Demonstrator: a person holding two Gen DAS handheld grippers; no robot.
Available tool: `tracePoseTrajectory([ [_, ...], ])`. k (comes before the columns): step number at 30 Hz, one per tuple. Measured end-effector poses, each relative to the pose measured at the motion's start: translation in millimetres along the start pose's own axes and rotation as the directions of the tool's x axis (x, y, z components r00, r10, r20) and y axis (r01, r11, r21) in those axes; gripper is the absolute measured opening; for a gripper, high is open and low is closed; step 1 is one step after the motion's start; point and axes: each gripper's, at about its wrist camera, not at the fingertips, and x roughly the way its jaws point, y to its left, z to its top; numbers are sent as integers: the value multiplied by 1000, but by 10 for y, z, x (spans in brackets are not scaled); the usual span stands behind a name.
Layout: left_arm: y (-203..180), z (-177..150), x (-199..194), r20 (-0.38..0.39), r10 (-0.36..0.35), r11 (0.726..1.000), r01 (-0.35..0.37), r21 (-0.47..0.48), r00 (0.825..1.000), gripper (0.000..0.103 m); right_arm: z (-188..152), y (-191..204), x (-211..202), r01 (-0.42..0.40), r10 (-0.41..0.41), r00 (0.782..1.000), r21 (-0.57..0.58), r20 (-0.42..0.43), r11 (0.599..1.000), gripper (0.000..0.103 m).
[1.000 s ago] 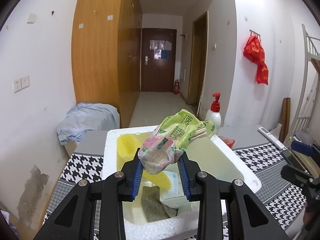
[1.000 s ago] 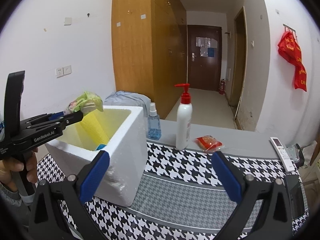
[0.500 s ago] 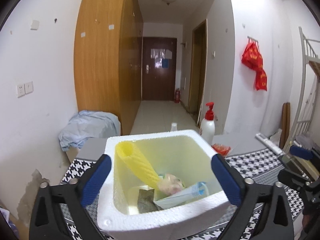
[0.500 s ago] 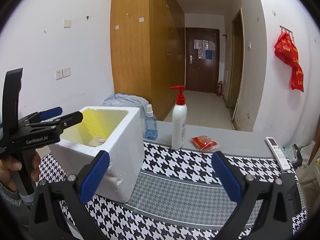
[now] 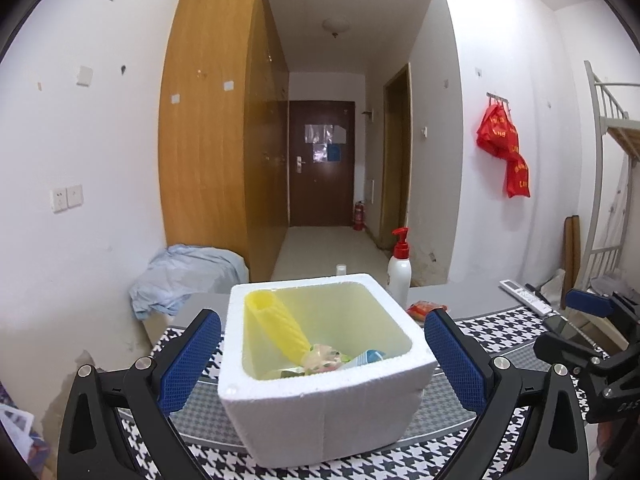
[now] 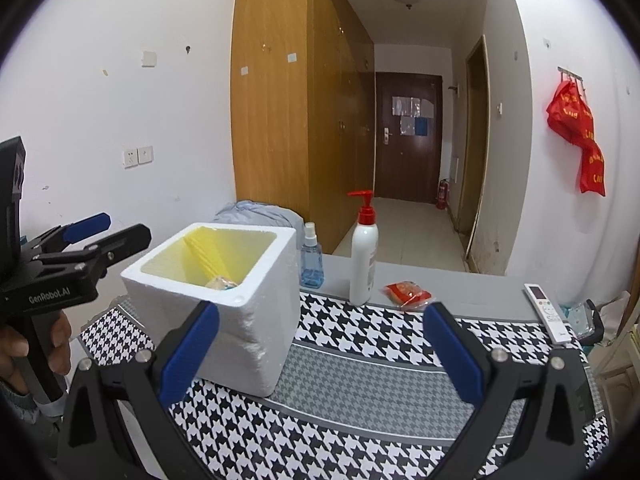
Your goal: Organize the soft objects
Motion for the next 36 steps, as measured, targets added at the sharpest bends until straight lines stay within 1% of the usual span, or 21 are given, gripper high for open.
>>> tracePoseTrajectory([
  [7, -59, -47, -214, 27, -7, 1000, 7, 5, 1000, 102, -51, 69, -233, -10, 10, 999, -4, 49, 1000, 103],
  [10, -68, -61, -302, 37, -22, 1000, 22, 1, 999, 102, -68, 98, -297, -14, 15, 998, -11, 66, 1000, 103],
  [16, -84, -146, -531, 78, -21, 1000, 21, 1, 997, 102, -129, 129, -450, -12, 12, 996, -6, 93, 1000, 103],
  [22, -80, -348, -724, 125, 9, 1000, -8, -8, 992, 102, -263, 207, -603, -21, 22, 993, -6, 119, 1000, 103],
  [26, -90, -447, -816, 123, -21, 1000, 24, -18, 992, 102, -388, 282, -681, -20, 22, 990, -16, 142, 1000, 103],
  [31, -149, -557, -896, 142, -27, 999, 31, -27, 990, 102, -498, 293, -775, -19, 21, 985, -15, 172, 1000, 103],
  [36, -142, -665, -918, 150, -7, 1000, 11, -28, 989, 102, -623, 250, -791, -15, 14, 986, 7, 166, 1000, 103],
])
